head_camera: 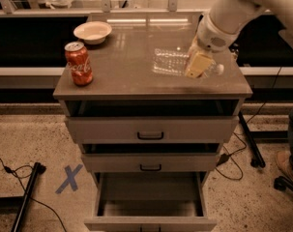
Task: Place water bottle into bottom drawer
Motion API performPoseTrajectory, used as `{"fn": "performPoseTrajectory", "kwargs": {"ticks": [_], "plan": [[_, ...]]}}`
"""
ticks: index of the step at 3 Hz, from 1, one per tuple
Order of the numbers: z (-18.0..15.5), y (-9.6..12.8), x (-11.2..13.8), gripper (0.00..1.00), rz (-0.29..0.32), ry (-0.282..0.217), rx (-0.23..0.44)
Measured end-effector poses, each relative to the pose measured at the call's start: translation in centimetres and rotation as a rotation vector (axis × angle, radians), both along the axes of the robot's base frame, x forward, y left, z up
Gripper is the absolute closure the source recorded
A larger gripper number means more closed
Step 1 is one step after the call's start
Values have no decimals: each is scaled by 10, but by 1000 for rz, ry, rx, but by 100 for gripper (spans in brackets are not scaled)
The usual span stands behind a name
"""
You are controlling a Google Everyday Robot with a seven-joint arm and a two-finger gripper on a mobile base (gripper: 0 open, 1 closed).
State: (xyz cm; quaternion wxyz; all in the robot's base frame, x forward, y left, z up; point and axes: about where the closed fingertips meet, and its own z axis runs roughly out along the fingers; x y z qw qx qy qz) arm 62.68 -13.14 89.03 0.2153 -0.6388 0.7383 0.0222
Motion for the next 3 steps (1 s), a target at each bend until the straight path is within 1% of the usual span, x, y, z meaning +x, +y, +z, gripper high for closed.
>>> {"fn": "performPoseTrajectory", "kwargs": {"ticks": [1, 2, 3], "plan": [[16, -39, -57, 100, -63, 12, -33], [2, -83, -131, 100, -104, 69, -61], [-47, -110, -194, 100, -98, 163, -52]]}}
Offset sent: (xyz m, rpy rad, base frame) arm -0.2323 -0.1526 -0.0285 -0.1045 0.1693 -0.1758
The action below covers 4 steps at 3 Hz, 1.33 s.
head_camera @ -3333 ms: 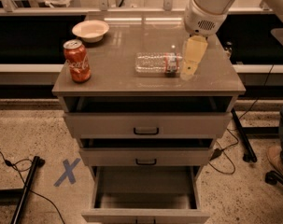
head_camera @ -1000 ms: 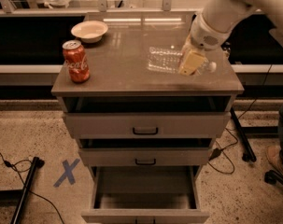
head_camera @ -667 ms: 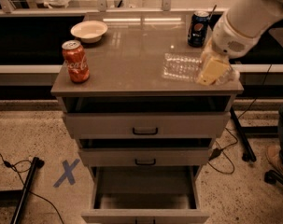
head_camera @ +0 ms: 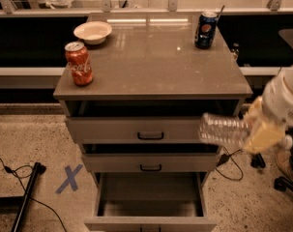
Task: Place water bottle into bottom drawer
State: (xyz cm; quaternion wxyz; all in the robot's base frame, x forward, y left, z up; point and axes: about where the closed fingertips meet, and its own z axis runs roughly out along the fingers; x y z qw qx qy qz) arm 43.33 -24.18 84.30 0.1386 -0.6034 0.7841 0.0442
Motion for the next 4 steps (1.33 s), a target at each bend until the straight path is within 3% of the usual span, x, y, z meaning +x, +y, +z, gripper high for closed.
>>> {"fn": "performPoseTrajectory", "kwargs": {"ticks": [2, 3, 4], "plan": [[-24, 3, -6, 100, 2, 38, 34], [-86, 48, 0, 100, 46, 94, 115], [-175, 100, -4, 100, 58, 159, 240]]}}
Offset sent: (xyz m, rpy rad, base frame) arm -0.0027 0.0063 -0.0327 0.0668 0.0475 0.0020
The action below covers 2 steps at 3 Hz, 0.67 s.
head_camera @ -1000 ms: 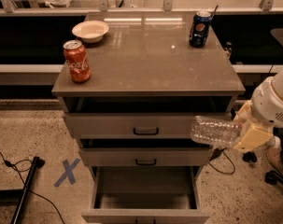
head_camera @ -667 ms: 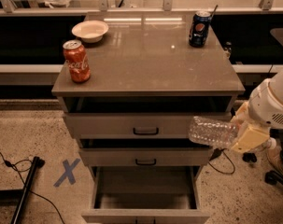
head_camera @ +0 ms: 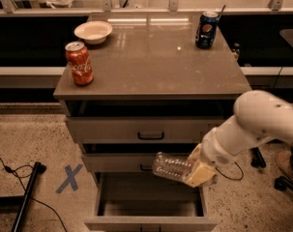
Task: Place water bottle into bottom drawer
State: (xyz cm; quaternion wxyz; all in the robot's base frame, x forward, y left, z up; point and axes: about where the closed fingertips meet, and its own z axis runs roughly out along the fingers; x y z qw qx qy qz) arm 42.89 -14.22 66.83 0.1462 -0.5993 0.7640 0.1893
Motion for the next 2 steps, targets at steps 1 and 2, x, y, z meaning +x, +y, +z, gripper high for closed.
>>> {"fn": "performPoseTrajectory", "kwargs": {"ticks": [1, 2], "plan": [[-11, 5, 16, 100, -30, -43, 18], [-20, 11, 18, 100, -23, -51, 54]]}}
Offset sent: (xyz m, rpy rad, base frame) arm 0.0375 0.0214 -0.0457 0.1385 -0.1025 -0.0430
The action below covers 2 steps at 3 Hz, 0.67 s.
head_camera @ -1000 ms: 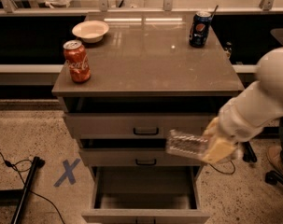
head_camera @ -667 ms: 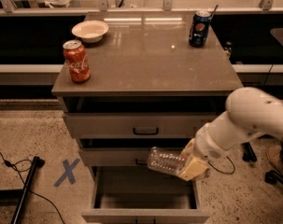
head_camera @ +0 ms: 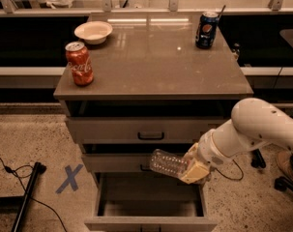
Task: Place water bottle into bottom drawer
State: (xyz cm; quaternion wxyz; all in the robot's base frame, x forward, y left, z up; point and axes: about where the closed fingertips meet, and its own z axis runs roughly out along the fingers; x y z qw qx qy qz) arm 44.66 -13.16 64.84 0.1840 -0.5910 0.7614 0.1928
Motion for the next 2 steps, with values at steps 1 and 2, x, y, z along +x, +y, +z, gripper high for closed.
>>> {"fn": "performPoseTrajectory", "kwargs": {"ticks": [1, 2], "plan": [[-53, 19, 21, 100, -8, -27, 30], [-105, 41, 31, 100, -9, -94, 110]]}}
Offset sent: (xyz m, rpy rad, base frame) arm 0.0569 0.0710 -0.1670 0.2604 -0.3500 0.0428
